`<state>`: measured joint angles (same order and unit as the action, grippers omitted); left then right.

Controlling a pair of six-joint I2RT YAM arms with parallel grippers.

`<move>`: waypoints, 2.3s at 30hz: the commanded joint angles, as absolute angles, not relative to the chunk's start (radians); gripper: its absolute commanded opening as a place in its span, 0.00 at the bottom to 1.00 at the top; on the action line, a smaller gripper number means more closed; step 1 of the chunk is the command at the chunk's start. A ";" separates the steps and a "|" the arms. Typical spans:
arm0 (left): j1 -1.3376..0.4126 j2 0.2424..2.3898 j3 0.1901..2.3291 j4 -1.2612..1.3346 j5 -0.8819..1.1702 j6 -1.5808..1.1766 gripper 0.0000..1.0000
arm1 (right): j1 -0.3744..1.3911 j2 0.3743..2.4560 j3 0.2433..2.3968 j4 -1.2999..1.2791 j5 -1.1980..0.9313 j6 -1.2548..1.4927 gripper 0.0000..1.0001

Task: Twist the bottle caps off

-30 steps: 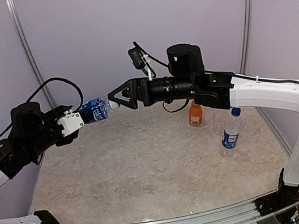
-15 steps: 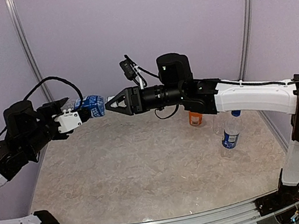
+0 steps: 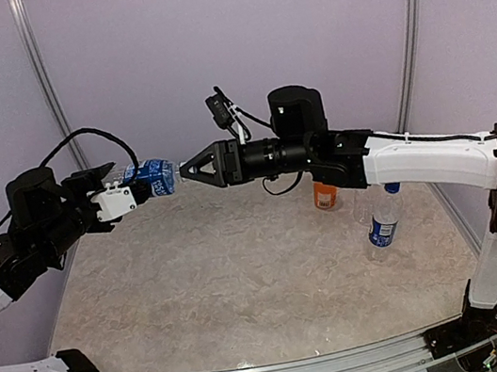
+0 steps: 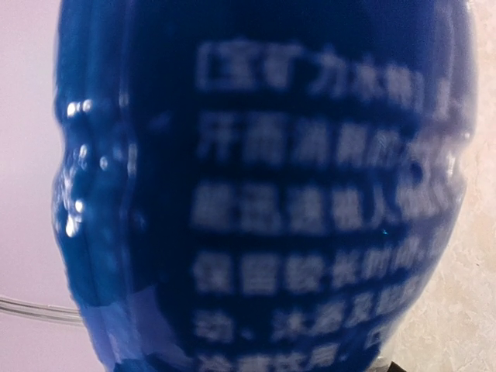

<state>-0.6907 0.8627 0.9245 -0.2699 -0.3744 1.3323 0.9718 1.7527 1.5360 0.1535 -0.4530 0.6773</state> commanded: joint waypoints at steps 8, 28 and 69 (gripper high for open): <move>-0.692 0.866 0.931 -0.249 -0.367 1.335 0.48 | 0.962 1.716 1.525 0.152 -0.483 0.678 0.31; -0.705 0.882 1.267 -0.869 -0.038 0.851 0.44 | 1.103 1.778 1.666 -0.148 -0.492 0.218 0.00; -0.738 0.858 1.101 -0.582 -0.336 0.965 0.38 | 1.113 1.501 1.354 0.154 -0.309 0.218 0.99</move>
